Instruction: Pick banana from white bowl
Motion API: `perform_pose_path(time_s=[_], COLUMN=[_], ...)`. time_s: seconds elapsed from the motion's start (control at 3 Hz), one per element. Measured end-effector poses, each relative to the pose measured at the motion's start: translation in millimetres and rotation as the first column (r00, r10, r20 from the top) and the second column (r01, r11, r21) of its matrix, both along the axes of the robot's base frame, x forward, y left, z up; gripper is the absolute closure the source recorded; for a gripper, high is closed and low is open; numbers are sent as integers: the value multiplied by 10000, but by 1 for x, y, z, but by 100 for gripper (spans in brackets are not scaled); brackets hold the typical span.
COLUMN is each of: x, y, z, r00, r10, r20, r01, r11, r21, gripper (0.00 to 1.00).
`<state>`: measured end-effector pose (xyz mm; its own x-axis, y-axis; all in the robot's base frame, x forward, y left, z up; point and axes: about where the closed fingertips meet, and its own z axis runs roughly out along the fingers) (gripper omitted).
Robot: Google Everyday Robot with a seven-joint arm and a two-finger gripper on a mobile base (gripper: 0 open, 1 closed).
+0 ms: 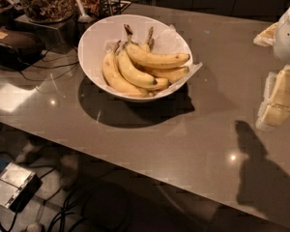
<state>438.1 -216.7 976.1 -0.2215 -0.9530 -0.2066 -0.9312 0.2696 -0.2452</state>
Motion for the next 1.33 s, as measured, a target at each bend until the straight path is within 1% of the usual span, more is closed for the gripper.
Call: perform_pose_path(time_s=[0.33, 0.67, 1.0, 1.33], x=[4, 23, 26, 36], y=[6, 55, 57, 77], z=[7, 18, 20, 20], r00=[9999, 9998, 9998, 9992], r10=[-104, -195, -174, -332], r20=[134, -29, 119, 243], r01=[104, 193, 180, 336], r11=[9999, 9979, 9983, 9993], r21=[8, -613, -554, -160], gripper=[0, 0, 0, 0])
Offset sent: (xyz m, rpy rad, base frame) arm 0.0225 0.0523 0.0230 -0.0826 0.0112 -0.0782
